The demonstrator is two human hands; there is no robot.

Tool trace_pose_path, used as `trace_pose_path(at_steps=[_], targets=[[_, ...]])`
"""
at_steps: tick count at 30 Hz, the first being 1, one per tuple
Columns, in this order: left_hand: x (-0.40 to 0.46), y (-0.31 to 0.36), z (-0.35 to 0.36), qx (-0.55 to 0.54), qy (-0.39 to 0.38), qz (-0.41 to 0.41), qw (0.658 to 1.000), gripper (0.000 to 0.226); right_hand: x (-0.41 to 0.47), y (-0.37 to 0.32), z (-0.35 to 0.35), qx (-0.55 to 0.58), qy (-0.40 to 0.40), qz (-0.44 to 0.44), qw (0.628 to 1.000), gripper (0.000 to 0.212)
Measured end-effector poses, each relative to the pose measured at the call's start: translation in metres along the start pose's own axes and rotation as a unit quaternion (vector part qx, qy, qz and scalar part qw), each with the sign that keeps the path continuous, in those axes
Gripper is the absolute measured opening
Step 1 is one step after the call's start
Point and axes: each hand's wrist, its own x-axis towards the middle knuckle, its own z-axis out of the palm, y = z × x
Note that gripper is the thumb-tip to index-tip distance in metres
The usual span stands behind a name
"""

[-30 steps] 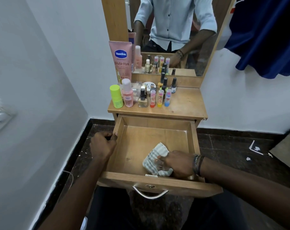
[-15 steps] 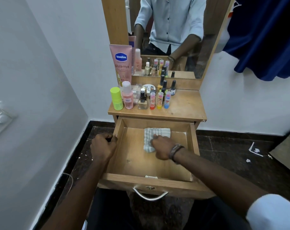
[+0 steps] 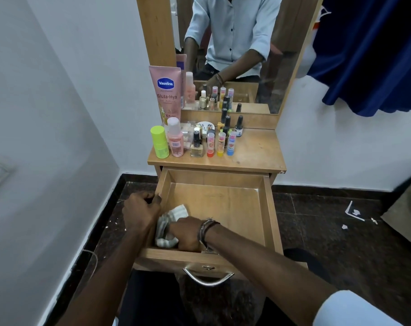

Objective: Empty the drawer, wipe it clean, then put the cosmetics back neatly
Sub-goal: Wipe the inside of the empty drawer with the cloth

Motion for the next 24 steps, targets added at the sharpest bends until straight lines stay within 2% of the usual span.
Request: trace_pose_path(at_steps=[3, 5, 8, 11, 14, 17, 24], targets=[[0.0, -0.001, 0.0, -0.001, -0.003, -0.005, 1.0, 0.017, -0.008, -0.002, -0.006, 0.023, -0.042, -0.008, 0.999, 0.015], [-0.001, 0.0, 0.0, 0.002, -0.005, -0.01, 1.0, 0.018, -0.007, -0.003, -0.011, 0.023, -0.042, -0.004, 0.999, 0.014], [0.0, -0.001, 0.0, 0.005, -0.007, -0.007, 1.0, 0.018, -0.004, -0.013, -0.02, -0.002, -0.01, 0.008, 1.0, 0.026], [0.0, -0.001, -0.001, 0.003, -0.01, 0.002, 1.0, 0.02, 0.006, -0.015, -0.021, -0.006, 0.055, 0.031, 0.998, 0.043], [0.0, -0.001, -0.002, 0.014, -0.009, 0.002, 1.0, 0.027, 0.016, 0.006, -0.019, -0.01, 0.103, 0.079, 0.991, 0.033], [0.001, -0.001, -0.003, 0.009, -0.017, 0.0, 1.0, 0.027, 0.016, 0.032, -0.017, -0.043, 0.135, 0.123, 0.982, 0.046], [0.004, -0.003, -0.002, 0.005, -0.023, 0.006, 1.0, 0.017, -0.023, 0.09, -0.017, -0.003, 0.107, 0.216, 0.97, 0.039]])
